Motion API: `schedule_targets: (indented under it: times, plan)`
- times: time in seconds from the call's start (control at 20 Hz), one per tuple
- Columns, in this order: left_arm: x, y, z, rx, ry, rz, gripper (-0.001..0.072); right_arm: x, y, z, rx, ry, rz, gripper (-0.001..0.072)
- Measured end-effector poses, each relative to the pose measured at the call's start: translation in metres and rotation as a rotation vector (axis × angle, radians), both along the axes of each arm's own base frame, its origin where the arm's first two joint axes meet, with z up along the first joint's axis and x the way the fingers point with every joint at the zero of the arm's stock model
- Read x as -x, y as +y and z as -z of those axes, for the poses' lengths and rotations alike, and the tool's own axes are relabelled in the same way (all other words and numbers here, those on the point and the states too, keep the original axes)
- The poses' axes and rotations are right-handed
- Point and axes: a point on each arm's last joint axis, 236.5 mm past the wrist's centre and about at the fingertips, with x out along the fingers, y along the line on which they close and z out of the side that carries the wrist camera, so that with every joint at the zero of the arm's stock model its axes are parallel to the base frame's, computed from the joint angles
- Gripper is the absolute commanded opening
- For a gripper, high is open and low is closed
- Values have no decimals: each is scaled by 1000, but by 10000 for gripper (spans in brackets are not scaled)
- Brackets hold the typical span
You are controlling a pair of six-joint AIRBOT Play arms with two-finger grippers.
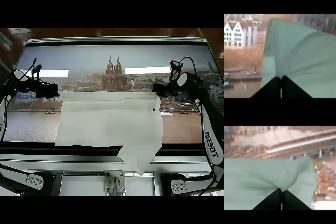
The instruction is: Fold the shirts.
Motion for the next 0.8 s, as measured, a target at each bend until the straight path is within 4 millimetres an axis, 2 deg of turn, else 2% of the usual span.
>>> schedule_targets:
  times: [0.1,0.2,0.35,0.4,0.45,0.5,0.55,0.65,0.7,0.8]
  plan:
    - [25,-1,7,22,101,37,33,36,-10,13,47,145,-15,55]
    - [46,0,13,44,187,57,33,63,-19,25,68,250,4,56]
    - [66,-3,20,68,271,75,33,83,-16,41,50,320,43,62]
    - [70,-5,23,75,289,75,41,86,-12,45,41,324,57,138]
    - [74,-7,25,82,310,80,197,86,-9,48,31,325,73,351]
    - [77,-9,27,86,328,80,419,89,-8,50,25,333,83,538]
    - [79,-11,28,92,339,76,520,89,-6,49,21,330,89,557]
    - [86,-10,26,104,369,73,519,97,-9,43,35,341,80,556]
    - [91,-8,22,110,385,73,519,105,-16,38,74,360,63,556]
    - [109,3,12,122,425,66,520,127,-46,24,178,405,45,555]
